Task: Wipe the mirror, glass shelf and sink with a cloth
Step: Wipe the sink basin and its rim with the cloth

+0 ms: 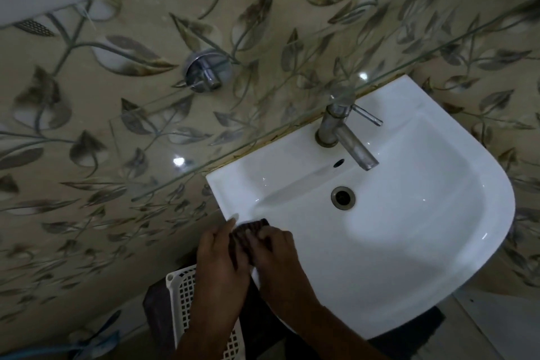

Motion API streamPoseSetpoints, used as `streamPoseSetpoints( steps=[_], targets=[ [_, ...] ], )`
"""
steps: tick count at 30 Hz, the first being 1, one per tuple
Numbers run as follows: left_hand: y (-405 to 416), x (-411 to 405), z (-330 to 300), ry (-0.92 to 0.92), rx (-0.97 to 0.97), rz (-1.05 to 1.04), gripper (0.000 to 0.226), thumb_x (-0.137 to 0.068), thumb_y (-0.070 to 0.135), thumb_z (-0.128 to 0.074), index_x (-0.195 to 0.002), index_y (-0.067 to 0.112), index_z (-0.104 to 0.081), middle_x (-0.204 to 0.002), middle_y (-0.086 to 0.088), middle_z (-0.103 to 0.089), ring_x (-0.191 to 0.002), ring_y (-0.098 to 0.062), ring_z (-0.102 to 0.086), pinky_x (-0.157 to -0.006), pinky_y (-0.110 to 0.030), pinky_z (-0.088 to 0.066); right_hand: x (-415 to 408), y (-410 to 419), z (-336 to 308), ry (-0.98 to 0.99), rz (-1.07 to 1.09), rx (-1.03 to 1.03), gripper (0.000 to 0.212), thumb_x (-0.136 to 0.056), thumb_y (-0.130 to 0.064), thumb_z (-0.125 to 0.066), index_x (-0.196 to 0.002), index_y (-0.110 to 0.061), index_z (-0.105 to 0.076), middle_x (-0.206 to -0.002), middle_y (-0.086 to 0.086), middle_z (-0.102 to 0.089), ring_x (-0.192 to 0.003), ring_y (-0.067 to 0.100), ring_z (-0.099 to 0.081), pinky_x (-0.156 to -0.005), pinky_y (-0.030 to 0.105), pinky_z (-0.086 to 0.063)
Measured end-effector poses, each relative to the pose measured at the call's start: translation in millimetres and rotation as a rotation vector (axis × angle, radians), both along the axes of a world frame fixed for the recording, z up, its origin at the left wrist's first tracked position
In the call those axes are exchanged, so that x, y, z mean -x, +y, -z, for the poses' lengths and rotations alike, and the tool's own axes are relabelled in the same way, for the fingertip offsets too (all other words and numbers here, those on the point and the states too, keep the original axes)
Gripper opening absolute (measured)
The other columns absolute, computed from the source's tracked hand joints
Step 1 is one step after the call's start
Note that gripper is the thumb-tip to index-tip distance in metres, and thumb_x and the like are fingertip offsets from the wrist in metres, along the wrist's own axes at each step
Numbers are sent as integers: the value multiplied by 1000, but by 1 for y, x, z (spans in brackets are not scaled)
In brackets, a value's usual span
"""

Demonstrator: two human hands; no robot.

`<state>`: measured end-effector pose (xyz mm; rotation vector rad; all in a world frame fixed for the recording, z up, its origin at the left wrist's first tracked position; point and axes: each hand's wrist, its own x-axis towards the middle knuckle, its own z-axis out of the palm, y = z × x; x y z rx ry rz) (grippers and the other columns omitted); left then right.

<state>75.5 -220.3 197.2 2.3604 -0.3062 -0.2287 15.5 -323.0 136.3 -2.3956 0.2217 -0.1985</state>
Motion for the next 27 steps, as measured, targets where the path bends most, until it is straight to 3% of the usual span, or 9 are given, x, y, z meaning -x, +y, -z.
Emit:
streamPoseSetpoints(
  steps=[3, 7, 10, 14, 17, 19, 21, 23, 27],
  targets=[
    [0, -10, -1, -58, -68, -24, 42, -92, 8, -55, -134, 13, -56, -120, -6, -52, -107, -21, -57, -95, -24, -40, -39, 0, 9, -72, -91, 157, 46, -96, -29, -54, -140, -15, -51, -136, 6, -53, -107, 24, -53, -83, 36, -52],
    [-4, -22, -7, -144, -76, -29, 33, -90, 3, -58, -123, 0, -61, -118, -20, -61, -106, -23, -54, -89, -15, -34, -99, -22, 2, -54, -61, 455, 42, -92, -25, -53, -132, -15, -55, -127, 8, -57, -96, 27, -58, -75, 37, -51],
    [-9, -33, 1, -128, -84, 46, 45, -90, 12, -53, -134, 2, -54, -128, -19, -57, -116, -22, -49, -102, -24, -35, -120, -41, -12, -22, -59, 569, 41, -91, -19, -41, -129, -15, -55, -126, 8, -57, -93, 26, -56, -72, 37, -46],
    [-22, -41, 8, -92, -85, 51, 50, -89, 9, -60, -137, 11, -51, -133, -13, -51, -124, -25, -44, -108, -31, -32, -121, -80, -16, -5, -41, 563, 51, -83, -13, -49, -134, -15, -53, -133, 8, -53, -90, 29, -52, -69, 38, -43],
    [-23, -38, 5, -82, -24, 17, 49, -88, 8, -62, -136, 13, -51, -133, -8, -46, -124, -24, -46, -110, -37, -38, -120, -119, -15, 24, 168, 548, 53, -80, -7, -52, -133, -12, -56, -131, 11, -54, -92, 33, -51, -69, 39, -45],
    [-20, -34, 4, -91, 23, -5, 49, -88, 5, -62, -134, 12, -50, -130, 2, -42, -121, -19, -48, -109, -31, -38, -122, -134, -15, 58, 312, 534, 62, -73, 2, -61, -134, -9, -55, -130, 14, -54, -97, 37, -50, -73, 42, -48],
    [-18, -31, 2, -94, 61, -22, 49, -87, 2, -61, -134, 12, -49, -127, 10, -35, -116, -15, -49, -106, -26, -39, -126, -128, -16, 78, 386, 518, 57, -75, 4, -59, -132, -5, -56, -130, 17, -53, -101, 39, -49, -75, 43, -48],
    [-18, -30, -1, -63, 111, -51, 53, -87, -1, -60, -136, 13, -47, -127, 13, -33, -110, -14, -52, -100, -25, -44, -127, -107, -16, 68, 382, 492, 50, -79, 3, -56, -128, -4, -57, -128, 17, -53, -98, 38, -49, -74, 42, -48],
    [-14, -35, -9, 4, 197, -128, 51, -88, -2, -56, -135, 16, -48, -120, 9, -41, -99, -10, -53, -88, -27, -49, -123, -50, -16, 50, 169, 402, 46, -87, -12, -50, -133, -13, -53, -130, 8, -51, -99, 29, -49, -74, 38, -46]
  ],
)
